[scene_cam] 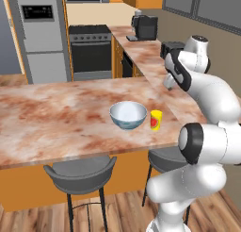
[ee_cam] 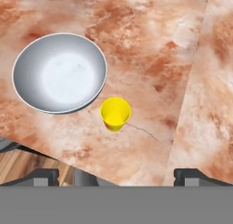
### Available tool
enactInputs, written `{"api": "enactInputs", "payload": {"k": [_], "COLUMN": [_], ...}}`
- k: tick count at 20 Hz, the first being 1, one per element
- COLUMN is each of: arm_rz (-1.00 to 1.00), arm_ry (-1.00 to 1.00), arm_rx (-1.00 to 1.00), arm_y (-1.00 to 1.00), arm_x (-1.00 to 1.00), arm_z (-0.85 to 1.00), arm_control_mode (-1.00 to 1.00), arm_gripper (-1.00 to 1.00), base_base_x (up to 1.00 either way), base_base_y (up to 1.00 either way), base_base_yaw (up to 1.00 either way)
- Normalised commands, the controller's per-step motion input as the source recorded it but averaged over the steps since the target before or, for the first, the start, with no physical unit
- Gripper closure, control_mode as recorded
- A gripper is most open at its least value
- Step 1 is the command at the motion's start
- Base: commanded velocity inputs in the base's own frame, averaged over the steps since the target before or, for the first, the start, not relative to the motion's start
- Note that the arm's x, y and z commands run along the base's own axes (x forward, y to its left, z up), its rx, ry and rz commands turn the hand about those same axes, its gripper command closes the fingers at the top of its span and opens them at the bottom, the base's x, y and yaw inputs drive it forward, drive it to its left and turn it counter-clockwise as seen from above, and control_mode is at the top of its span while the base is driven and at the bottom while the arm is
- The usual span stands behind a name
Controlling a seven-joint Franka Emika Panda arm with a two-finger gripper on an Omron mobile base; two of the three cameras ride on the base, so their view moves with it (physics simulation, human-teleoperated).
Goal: Place the cup inside the bowl on the dining table and move the bowl to any counter.
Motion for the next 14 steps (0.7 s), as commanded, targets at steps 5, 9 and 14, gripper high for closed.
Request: {"api": "enactInputs", "payload": {"k": [5, 9, 14], "arm_rz": [0.03, 0.02, 0.02], "arm_ry": [0.0, 0.0, 0.0], "arm_rx": [0.0, 0.0, 0.0], "arm_y": [0.0, 0.0, 0.0], "arm_x": [0.0, 0.04, 0.03], "arm_z": [-0.21, -0.24, -0.25], "arm_control_mode": [-1.0, -1.0, -1.0], "arm_gripper": [-1.0, -1.0, -1.0], "base_base_x": [0.0, 0.0, 0.0], "base_base_y": [0.0, 0.0, 0.0], "base_base_yaw": [0.0, 0.0, 0.0]}}
